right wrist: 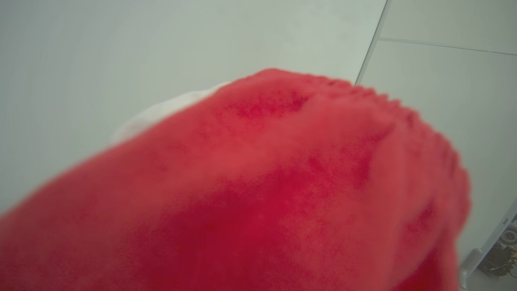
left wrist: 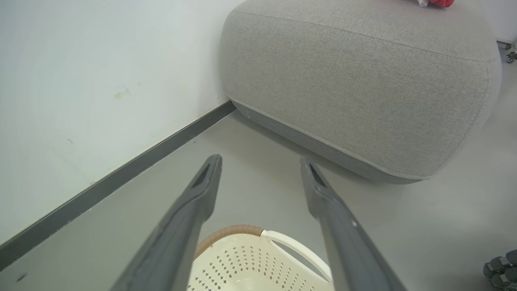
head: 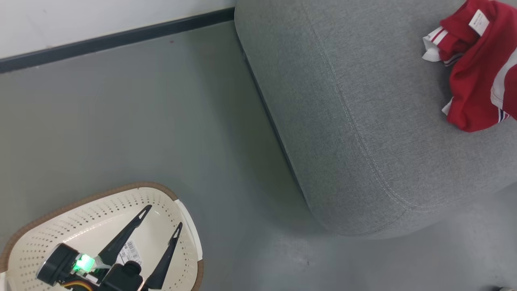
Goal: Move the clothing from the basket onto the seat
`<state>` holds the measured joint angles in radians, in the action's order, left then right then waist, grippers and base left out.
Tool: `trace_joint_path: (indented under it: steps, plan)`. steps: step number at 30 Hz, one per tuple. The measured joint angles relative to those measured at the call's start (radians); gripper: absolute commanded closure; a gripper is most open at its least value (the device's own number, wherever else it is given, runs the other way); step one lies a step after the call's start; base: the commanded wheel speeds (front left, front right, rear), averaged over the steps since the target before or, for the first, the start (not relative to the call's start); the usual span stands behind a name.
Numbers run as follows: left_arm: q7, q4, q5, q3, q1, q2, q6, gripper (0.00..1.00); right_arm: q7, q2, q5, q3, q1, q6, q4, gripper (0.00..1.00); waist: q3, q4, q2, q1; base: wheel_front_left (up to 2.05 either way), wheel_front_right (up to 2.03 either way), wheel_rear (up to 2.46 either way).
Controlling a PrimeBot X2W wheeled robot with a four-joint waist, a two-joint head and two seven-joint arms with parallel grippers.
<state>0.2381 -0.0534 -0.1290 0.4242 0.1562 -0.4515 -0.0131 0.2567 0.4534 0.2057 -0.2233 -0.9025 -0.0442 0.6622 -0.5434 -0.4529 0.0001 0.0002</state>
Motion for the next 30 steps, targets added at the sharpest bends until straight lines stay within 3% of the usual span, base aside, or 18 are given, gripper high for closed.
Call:
trace_joint_path:
  steps: [17,18,19,20,21,30]
  plan:
    - [-0.026,0.054,0.0,-0.029,-0.026,-0.041,0.014,0.0,0.0,-0.005,0.004,0.025,-0.121,0.018,0.278,1.0,-0.07,0.021,0.0,-0.0001,0.0,0.0,0.0]
    - [-0.026,0.057,0.0,-0.029,-0.03,-0.042,0.015,0.0,0.0,-0.008,0.004,0.026,-0.133,0.018,0.291,0.7,-0.071,0.021,0.0,-0.0001,0.0,0.0,0.0]
    - [-0.026,0.059,0.0,-0.029,-0.034,-0.043,0.015,0.0,0.0,-0.009,0.004,0.026,-0.139,0.018,0.299,0.11,-0.072,0.021,0.0,-0.0001,0.0,0.0,0.0]
    - [-0.027,0.06,0.0,-0.029,-0.039,-0.043,0.018,0.0,0.0,-0.008,0.004,0.026,-0.146,0.018,0.307,0.11,-0.073,0.02,0.0,-0.0001,0.0,0.0,0.0]
    - [-0.027,0.061,0.0,-0.028,-0.043,-0.043,0.019,0.0,0.0,-0.008,0.004,0.026,-0.153,0.022,0.316,0.0,-0.074,0.02,0.0,-0.0002,0.0,0.0,0.0]
    - [-0.034,0.07,0.0,-0.029,-0.043,-0.042,0.022,0.0,0.0,-0.008,-0.013,0.041,-0.194,0.035,0.374,0.0,-0.067,0.015,0.0,-0.0003,0.0,0.0,0.0]
